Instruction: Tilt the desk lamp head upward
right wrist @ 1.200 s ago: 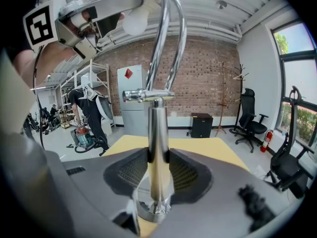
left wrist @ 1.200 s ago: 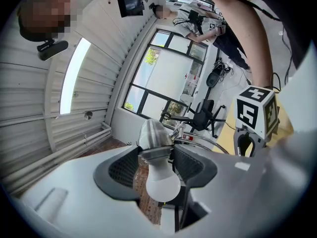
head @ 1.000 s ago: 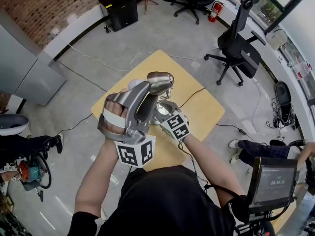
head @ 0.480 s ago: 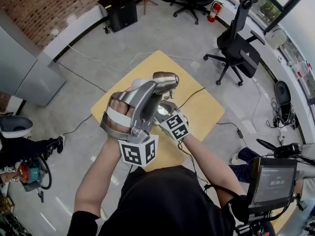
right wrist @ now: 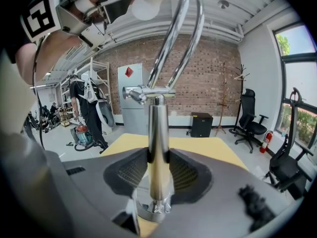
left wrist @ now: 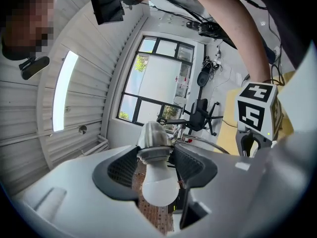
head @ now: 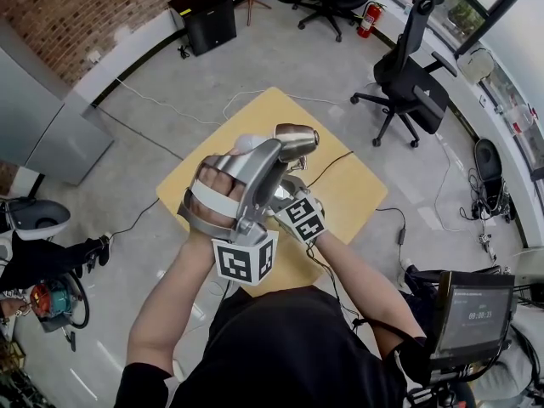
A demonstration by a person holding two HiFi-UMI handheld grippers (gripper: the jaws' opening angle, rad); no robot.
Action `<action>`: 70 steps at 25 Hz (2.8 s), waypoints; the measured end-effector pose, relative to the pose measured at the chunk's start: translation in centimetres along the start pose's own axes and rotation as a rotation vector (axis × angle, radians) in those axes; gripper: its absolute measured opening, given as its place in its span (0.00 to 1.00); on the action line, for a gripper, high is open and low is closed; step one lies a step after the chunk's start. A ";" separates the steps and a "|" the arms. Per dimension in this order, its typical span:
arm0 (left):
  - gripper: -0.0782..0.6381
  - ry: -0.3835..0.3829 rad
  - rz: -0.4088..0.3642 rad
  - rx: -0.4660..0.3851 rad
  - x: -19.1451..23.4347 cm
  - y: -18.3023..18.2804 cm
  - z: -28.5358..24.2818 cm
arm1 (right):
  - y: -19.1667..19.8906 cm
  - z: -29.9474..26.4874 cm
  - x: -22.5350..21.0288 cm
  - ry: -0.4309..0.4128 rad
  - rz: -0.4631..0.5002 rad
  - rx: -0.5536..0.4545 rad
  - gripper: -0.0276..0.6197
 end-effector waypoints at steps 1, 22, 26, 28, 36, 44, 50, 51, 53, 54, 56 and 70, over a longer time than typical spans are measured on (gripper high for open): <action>0.43 0.002 -0.006 -0.003 0.0 -0.1 -0.1 | 0.0 0.0 0.0 0.000 0.000 0.000 0.26; 0.44 0.001 -0.018 -0.037 -0.3 -0.2 -0.5 | 0.1 -0.2 0.0 -0.008 0.002 0.004 0.26; 0.44 0.000 -0.020 -0.037 -0.3 -0.3 -0.6 | 0.2 -0.2 -0.1 -0.008 -0.005 0.002 0.26; 0.44 -0.001 -0.018 -0.038 -0.3 -0.2 -0.7 | 0.2 -0.2 -0.2 -0.006 -0.009 0.004 0.26; 0.44 -0.001 0.006 -0.050 -0.8 0.1 -0.2 | 0.0 -0.4 -0.5 -0.014 -0.008 0.023 0.26; 0.43 0.030 0.159 -0.001 -3.0 2.3 3.0 | -0.4 1.5 -0.3 0.005 -0.032 -0.009 0.26; 0.41 0.065 0.463 0.050 -4.2 5.8 4.8 | -0.7 3.7 -2.0 0.011 -0.125 -0.045 0.26; 0.41 0.082 0.529 0.054 -4.5 6.3 5.2 | -0.9 4.3 -2.2 0.008 -0.139 -0.055 0.25; 0.40 0.156 0.671 0.053 -5.7 7.0 5.8 | -1.2 5.6 -2.4 -0.006 -0.142 -0.071 0.25; 0.39 0.208 0.746 0.044 -6.5 7.4 6.0 | -1.3 6.3 -2.3 -0.015 -0.132 -0.074 0.25; 0.39 0.299 0.894 0.019 -8.2 8.3 6.3 | -1.4 7.4 -2.2 -0.033 -0.115 -0.076 0.25; 0.22 0.306 1.774 -0.058 -14.0 9.0 8.6 | -1.9 14.8 -1.0 0.040 -0.477 -0.202 0.05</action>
Point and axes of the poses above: the fingertips, and each gripper's own axes: z backward along the fingers, x to its left, y out of its underside, the point moved 10 cm from there along z, backward along the fingers, and after that the axes turned 13 degrees about y, right-handed, at the moved point
